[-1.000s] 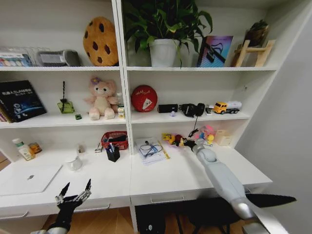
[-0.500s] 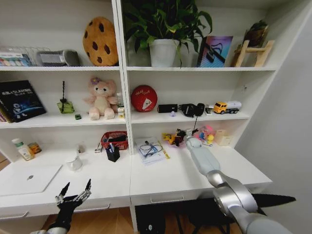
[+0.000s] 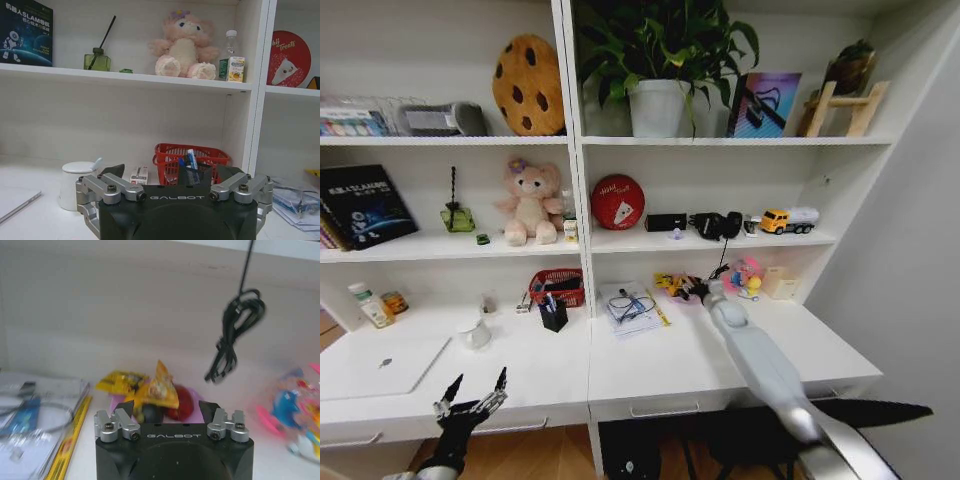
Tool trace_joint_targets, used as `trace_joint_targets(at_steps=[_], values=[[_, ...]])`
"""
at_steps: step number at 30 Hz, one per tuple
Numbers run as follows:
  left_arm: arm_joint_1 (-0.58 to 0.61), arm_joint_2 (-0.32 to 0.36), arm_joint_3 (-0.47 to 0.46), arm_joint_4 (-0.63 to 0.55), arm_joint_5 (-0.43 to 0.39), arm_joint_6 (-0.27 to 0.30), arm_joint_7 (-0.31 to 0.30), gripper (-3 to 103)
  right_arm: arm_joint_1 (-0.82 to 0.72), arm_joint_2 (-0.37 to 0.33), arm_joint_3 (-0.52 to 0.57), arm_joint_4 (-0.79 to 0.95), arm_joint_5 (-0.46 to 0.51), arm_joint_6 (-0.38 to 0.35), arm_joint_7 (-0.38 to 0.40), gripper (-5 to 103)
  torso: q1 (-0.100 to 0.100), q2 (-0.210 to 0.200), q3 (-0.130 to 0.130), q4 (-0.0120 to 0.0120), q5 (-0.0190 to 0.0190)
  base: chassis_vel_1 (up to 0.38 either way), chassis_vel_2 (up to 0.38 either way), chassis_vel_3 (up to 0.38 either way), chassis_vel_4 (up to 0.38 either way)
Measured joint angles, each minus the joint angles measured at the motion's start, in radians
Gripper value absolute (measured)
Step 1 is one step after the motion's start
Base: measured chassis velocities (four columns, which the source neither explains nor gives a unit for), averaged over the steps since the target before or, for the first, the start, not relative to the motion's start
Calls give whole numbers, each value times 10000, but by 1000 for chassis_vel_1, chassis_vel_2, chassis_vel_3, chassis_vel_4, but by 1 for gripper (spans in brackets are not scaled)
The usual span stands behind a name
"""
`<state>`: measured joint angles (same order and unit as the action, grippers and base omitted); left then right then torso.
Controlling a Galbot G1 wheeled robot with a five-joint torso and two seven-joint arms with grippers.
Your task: Organize the objects on the table.
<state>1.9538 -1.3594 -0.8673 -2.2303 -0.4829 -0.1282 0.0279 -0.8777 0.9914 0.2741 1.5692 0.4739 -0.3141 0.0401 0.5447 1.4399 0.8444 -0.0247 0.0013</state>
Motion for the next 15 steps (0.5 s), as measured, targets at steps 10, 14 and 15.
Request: trace_joint_targets(at_steps=[10, 14, 15], values=[[1, -1, 0, 1, 0, -1, 1, 100, -4360, -773, 1783, 5472, -711, -110, 386, 99, -2, 3, -3, 10, -18, 0, 0, 0, 0], [0, 0, 0, 0, 0, -1, 1, 100, -5203, -515, 1487, 7085, -1372, -557, 1220, 100, 0, 2, 0, 16, -12, 0, 0, 0, 0], [0, 0, 1, 0, 0, 0, 2, 100, -5417, -401, 1378, 7391, -1574, -708, 1357, 100, 1, 1, 0, 17, -14, 69, 56, -44, -78]])
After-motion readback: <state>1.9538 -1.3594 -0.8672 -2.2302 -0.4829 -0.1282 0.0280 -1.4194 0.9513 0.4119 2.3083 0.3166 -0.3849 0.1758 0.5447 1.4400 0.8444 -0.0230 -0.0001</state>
